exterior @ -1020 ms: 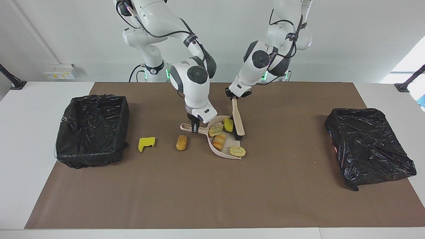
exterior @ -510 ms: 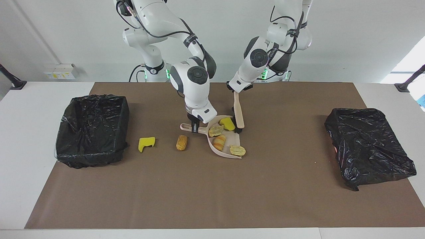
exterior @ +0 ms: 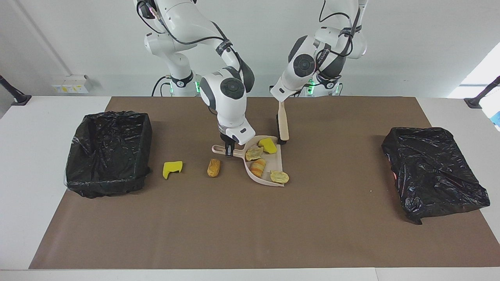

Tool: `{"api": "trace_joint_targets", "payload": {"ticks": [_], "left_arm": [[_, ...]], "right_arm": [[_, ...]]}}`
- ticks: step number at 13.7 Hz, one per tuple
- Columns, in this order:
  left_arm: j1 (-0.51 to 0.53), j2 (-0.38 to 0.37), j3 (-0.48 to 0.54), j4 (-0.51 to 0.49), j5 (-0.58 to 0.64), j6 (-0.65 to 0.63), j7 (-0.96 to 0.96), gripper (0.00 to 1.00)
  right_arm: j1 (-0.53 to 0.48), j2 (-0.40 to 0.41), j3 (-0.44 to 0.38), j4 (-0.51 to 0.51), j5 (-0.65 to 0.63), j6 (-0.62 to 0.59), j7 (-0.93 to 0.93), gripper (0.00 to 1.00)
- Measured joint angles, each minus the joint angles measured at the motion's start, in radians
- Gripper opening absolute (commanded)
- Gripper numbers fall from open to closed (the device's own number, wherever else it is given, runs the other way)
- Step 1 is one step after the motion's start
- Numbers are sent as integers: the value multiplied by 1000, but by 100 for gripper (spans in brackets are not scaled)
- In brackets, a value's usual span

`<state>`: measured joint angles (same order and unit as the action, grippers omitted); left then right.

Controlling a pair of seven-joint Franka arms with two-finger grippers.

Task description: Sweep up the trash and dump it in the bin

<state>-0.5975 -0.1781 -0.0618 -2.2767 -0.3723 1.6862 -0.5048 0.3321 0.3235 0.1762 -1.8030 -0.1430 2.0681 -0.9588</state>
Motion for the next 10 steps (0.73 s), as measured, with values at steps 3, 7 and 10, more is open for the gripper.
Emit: {"api": "trace_joint_targets", "payload": {"ticks": [3, 7, 10], "left_arm": [[74, -78, 12, 10, 6, -79, -1, 0], [100, -114, 11, 8, 62, -57, -2, 0], [100, -104, 7, 6, 80, 45, -2, 0]], "right_arm": [[-1, -1, 0, 4, 0, 0, -3, 0], [-42, -6, -2, 36, 0, 0, -84, 0], [-132, -19, -3, 70, 8, -12, -196, 0]]}}
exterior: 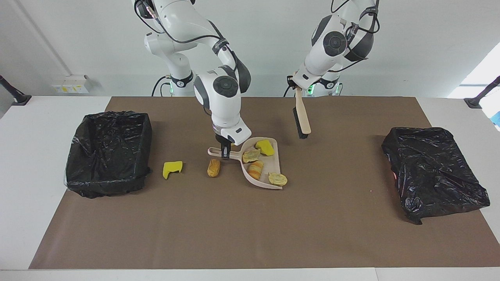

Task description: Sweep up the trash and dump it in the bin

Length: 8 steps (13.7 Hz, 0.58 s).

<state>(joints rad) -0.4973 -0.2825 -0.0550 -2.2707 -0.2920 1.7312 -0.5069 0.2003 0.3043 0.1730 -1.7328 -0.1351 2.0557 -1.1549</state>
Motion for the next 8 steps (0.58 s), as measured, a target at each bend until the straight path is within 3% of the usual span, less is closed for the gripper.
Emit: {"api": "trace_joint_targets", "payload": {"ticks": [4, 8], "left_arm": [[-22, 24, -30, -4, 0, 129, -65, 0], [-93, 132, -99, -7, 0, 281, -165, 0]], "right_arm": [[-114, -4, 0, 73, 77, -71, -136, 0], [-211, -6, 0, 125, 79, -189, -261, 0]]}}
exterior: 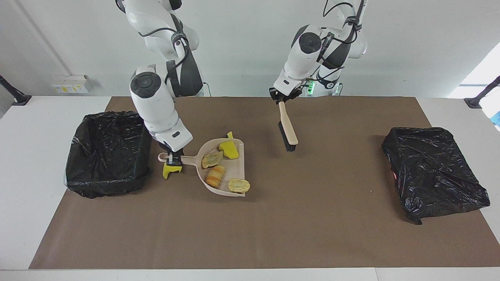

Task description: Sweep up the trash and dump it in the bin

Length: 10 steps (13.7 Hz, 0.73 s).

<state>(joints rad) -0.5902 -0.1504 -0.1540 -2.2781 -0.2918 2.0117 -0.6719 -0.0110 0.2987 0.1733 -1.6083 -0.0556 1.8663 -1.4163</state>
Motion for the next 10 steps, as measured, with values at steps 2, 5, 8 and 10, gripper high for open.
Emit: {"api": "trace_joint_targets", "payload": {"ticks": [2, 5, 8, 10], "left_arm": [[-19, 48, -27, 1, 0, 46, -32, 0], [-66, 97, -38, 1, 15, 94, -61, 0], [-89, 108, -39, 1, 47, 95, -80, 0], [-89, 108, -37, 1, 54, 95, -98, 0]], "right_arm": [[-58, -3, -1, 24, 0, -57, -85, 0], [-149, -42, -5, 61, -2, -112, -197, 0], [-252, -105, -11, 64, -29, -142, -325, 0], [-322, -126, -13, 64, -106, -142, -376, 0]]}}
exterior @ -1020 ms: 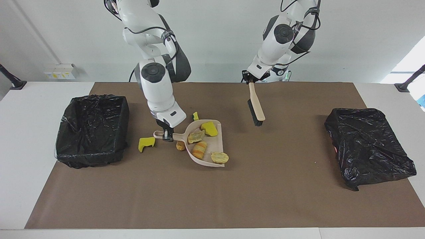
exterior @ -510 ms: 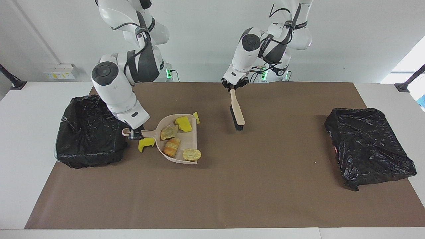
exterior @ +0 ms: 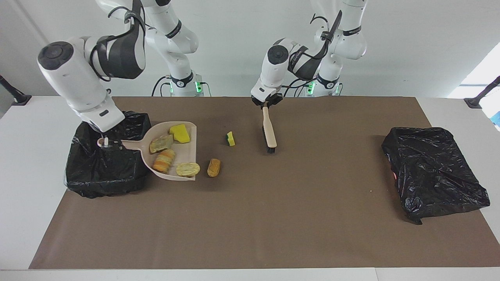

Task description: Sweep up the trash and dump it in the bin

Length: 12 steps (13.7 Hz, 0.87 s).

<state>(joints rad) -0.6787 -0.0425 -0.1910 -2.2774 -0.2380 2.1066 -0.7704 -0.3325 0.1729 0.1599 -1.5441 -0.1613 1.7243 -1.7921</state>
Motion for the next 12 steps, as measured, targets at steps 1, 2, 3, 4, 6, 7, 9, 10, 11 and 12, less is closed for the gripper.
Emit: {"api": "trace_joint_targets", "payload": {"ticks": [1, 2, 3, 4, 6, 7, 9, 10, 11, 12], "left_arm": [[0, 1, 2, -1, 2, 0, -5, 0], [0, 3, 4, -5, 4, 0, -7, 0], [0, 8, 5, -9, 4, 0, -8, 0], [0, 14, 5, -11, 5, 0, -8, 0], [0, 21, 3, -11, 5, 0, -8, 0], [0, 22, 3, -11, 5, 0, -8, 0], [0, 25, 2, -13, 5, 7, -8, 0], [0, 27, 2, -14, 5, 17, -9, 35], [0, 28, 3, -14, 5, 23, -9, 51], [0, 28, 4, -14, 5, 26, -9, 55]], "right_arm": [[-37, -5, -1, 0, -47, 0, -29, 0], [-77, -6, -3, 0, -74, 3, -61, 0], [-115, -6, -4, 0, -92, 11, -92, 0], [-151, -8, -5, -1, -121, 24, -119, 0], [-191, -16, -5, -17, -226, 62, -136, 0], [-197, -30, -5, -45, -276, 101, -136, 0], [-207, -82, -5, -154, -355, 211, -113, 0], [-215, -120, -6, -227, -399, 265, -70, 0], [-217, -157, -6, -293, -452, 297, -14, 0], [-215, -190, -2, -343, -506, 308, 42, 0]]}}
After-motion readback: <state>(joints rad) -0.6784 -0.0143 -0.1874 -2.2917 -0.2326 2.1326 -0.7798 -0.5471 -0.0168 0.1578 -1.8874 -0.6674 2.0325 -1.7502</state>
